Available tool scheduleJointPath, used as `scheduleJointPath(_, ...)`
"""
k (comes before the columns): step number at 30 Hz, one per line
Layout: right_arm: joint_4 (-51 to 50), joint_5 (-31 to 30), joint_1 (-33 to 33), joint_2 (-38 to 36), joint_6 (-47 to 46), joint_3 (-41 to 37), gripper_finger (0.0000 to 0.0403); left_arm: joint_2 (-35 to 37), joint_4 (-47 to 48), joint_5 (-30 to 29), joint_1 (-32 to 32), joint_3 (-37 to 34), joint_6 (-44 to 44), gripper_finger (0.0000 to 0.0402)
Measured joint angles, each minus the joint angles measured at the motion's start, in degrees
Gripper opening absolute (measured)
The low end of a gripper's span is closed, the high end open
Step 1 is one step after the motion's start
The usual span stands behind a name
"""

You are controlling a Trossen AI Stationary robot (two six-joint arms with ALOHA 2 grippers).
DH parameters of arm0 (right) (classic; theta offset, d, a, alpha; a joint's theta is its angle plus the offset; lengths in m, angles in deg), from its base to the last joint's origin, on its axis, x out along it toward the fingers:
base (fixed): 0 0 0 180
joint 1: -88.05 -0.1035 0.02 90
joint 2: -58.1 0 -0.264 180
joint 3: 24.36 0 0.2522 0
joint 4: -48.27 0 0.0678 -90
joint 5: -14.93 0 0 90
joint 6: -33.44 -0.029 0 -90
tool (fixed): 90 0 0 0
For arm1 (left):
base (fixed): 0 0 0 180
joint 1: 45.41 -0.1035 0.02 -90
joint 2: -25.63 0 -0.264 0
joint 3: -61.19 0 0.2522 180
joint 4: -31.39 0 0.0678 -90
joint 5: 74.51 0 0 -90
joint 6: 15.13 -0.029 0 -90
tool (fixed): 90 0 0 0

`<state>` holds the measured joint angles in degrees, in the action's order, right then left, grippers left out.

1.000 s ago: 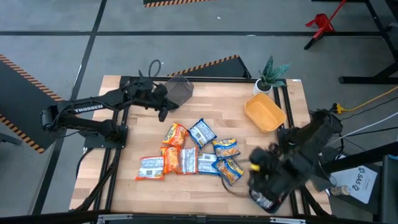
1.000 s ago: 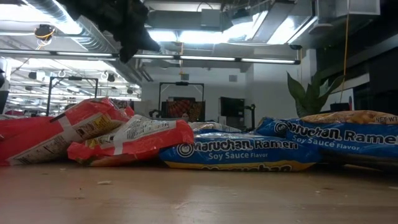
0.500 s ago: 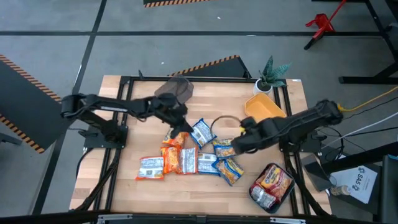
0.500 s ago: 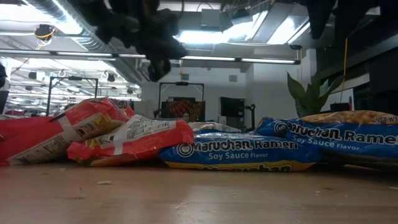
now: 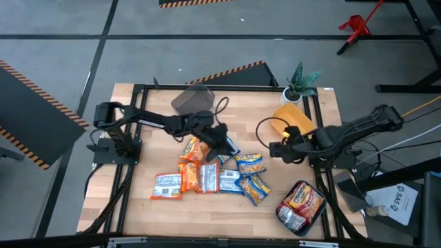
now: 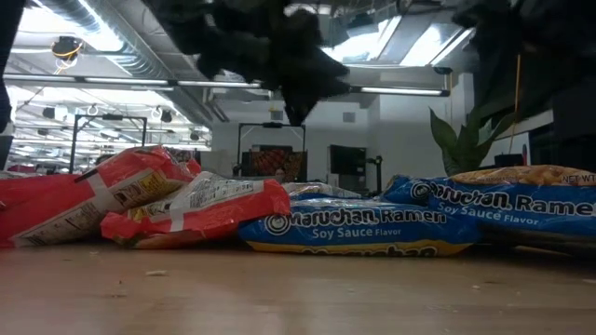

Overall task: Sort Maruchan noodles
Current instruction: Put the blue noodle pack into the yellow bin

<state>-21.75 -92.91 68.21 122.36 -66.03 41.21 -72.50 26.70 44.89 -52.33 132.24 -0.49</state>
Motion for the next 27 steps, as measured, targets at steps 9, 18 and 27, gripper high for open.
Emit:
scheduleJointPath(9, 19.53, -0.19, 0.00, 0.07, -3.79, -11.35, 0.0234, -9.76, 6.29, 4.97, 1.42, 6.49, -1.32, 0.0084)
scheduleJointPath(18, 20.66, -0.70, 0.00, 0.10, -5.37, -13.35, 0.0234, -13.54, 4.65, -9.46, 5.12, 6.49, -4.72, 0.0040)
scheduleJointPath(27, 22.76, -2.65, 0.00, 0.88, -5.72, -13.31, 0.0234, -14.33, 3.09, -18.66, 5.88, 6.54, -7.33, 0.0014)
